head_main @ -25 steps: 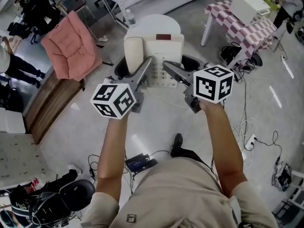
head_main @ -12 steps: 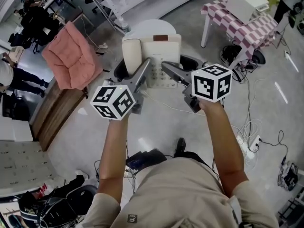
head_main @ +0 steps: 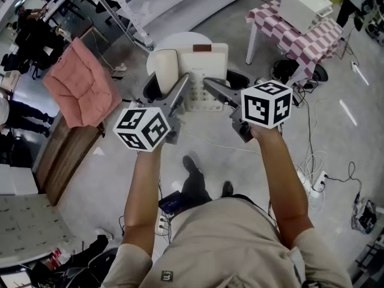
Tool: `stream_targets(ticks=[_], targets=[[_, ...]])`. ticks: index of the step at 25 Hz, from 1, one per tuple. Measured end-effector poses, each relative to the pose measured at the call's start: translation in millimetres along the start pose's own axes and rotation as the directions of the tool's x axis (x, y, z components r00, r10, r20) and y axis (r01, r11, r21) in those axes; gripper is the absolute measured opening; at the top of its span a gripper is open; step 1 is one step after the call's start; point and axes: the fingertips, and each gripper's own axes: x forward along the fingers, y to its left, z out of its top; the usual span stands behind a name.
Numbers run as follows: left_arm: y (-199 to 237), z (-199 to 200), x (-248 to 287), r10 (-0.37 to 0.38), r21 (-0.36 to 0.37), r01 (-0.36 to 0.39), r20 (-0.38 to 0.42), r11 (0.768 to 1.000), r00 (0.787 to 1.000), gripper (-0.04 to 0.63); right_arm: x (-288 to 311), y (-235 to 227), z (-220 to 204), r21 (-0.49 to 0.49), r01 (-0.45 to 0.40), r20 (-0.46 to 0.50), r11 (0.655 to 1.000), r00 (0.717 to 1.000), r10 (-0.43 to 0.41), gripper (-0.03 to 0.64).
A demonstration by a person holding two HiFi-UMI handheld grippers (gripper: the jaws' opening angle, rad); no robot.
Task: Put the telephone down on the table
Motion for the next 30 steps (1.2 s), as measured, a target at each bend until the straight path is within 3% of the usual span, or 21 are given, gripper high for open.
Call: stream_targets(ticks=[10, 30], targets=[[88, 17, 51, -0.085, -0.02, 0.085, -0.007, 0.996, 0.996, 0.325, 87, -29, 31, 0.009, 0.085, 0.008, 0.996, 0.996, -0.085, 0.238], [229, 35, 121, -0.157, -0.048, 0.155, -0.039, 0.987, 0.987, 0.325, 229, -70, 70, 0.037, 0.159, 0.004, 0.987, 0.987, -0.159, 0.238]])
